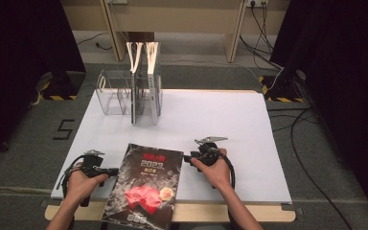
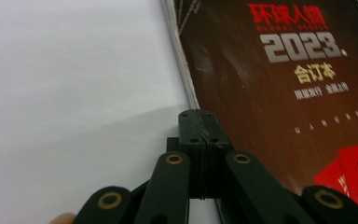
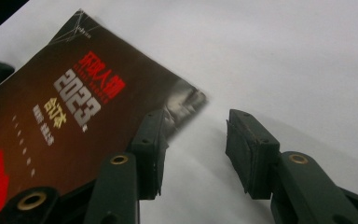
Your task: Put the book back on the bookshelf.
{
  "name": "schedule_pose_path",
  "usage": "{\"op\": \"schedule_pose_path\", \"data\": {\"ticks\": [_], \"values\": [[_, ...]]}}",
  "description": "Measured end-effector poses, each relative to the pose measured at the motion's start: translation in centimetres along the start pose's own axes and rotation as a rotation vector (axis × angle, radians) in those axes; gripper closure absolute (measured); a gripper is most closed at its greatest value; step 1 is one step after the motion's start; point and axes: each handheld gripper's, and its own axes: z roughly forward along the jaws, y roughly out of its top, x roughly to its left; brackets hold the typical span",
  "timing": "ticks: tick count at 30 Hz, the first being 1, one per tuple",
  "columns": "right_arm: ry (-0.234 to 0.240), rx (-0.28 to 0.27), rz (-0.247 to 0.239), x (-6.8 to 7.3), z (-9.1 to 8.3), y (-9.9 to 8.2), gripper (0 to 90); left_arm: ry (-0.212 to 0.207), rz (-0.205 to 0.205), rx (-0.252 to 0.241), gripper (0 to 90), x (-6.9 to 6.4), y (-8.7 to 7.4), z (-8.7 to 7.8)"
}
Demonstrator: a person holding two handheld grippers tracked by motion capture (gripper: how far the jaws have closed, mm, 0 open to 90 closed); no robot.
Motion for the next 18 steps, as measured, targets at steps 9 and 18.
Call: {"op": "schedule_pose_path", "data": {"ticks": [9,18], "values": [[-0.033,0.014,0.035,-0.7,0.0,0.1,56.4,-0.082,0.081,0.045,89.1,-3.5,-0.6,0.9],[-0.05,0.027,0.059,-1.1,-0.2,0.2,55.2,-0.066,0.024,-0.104,68.8,-2.9,0.7,0.3]]}}
